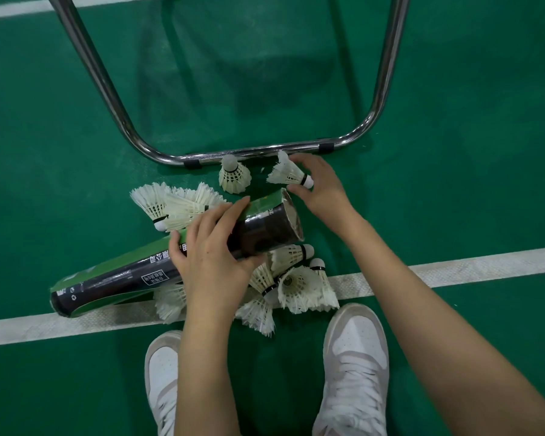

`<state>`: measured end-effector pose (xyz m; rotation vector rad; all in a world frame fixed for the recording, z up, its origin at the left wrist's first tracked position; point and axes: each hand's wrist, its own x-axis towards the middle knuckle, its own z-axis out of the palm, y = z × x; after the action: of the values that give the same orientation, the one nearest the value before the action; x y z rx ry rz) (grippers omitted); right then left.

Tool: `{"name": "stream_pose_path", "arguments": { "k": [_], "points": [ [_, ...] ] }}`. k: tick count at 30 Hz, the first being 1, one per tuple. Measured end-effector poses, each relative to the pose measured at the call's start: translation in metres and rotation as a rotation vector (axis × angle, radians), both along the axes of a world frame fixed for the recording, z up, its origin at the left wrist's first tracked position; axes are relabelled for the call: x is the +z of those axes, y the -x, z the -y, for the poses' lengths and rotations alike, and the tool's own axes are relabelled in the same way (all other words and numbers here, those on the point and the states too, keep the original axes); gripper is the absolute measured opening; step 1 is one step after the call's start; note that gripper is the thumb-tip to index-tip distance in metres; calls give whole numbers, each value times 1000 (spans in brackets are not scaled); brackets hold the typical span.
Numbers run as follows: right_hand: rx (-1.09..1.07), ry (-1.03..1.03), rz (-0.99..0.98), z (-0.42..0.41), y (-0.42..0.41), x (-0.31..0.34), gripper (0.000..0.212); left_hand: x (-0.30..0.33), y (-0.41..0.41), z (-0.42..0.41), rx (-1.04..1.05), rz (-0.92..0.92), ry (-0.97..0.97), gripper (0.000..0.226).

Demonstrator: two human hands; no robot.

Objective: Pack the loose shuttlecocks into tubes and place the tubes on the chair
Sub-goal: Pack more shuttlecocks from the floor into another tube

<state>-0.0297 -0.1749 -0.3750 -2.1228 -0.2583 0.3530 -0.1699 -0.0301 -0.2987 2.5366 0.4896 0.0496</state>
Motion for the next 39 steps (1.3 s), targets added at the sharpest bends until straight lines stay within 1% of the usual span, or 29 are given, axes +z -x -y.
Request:
{"name": "stream_pose_path", "arguments": {
  "k": [4,7,9,11,15,18,22,24,29,31,34,36,39],
  "points": [
    [113,115,38,-15,-24,-10,54,0,0,0,-7,-3,-15,79],
    [212,182,57,-19,-29,-17,52,0,-1,0,-7,-5,-16,80],
    [227,230,65,-21,-28,-21,49,0,-1,0,-6,-8,-14,80],
    [187,255,53,-20,-26,-20,45,0,-2,1,-8,-16,-12,79],
    [77,213,-57,-11,-19,-15,35,-1,-1,0,-11,-14,-15,78],
    [-2,233,-105,0,-11,-16,38,-1,-1,0,-8,-13,-4,77],
    [-112,259,-82,17,2,-24,40,0,-1,0,-12,-13,-1,78],
    [-157,243,-71,25,11,-28,39,-1,0,1,-13,-17,1,78],
    [-202,190,73,35,30,-24,39,-1,0,2,-12,-26,0,78],
    [-209,177,43,38,33,-20,38,-3,0,3,-15,-30,-4,78],
    [-201,146,-57,42,38,-14,30,-5,-1,3,-22,-38,-6,78],
    [-239,81,-110,45,42,-8,24,-5,0,3,-20,-38,-1,78],
    [-304,-44,-109,51,51,7,10,-5,0,4,-23,-40,1,78]
  ]
}}
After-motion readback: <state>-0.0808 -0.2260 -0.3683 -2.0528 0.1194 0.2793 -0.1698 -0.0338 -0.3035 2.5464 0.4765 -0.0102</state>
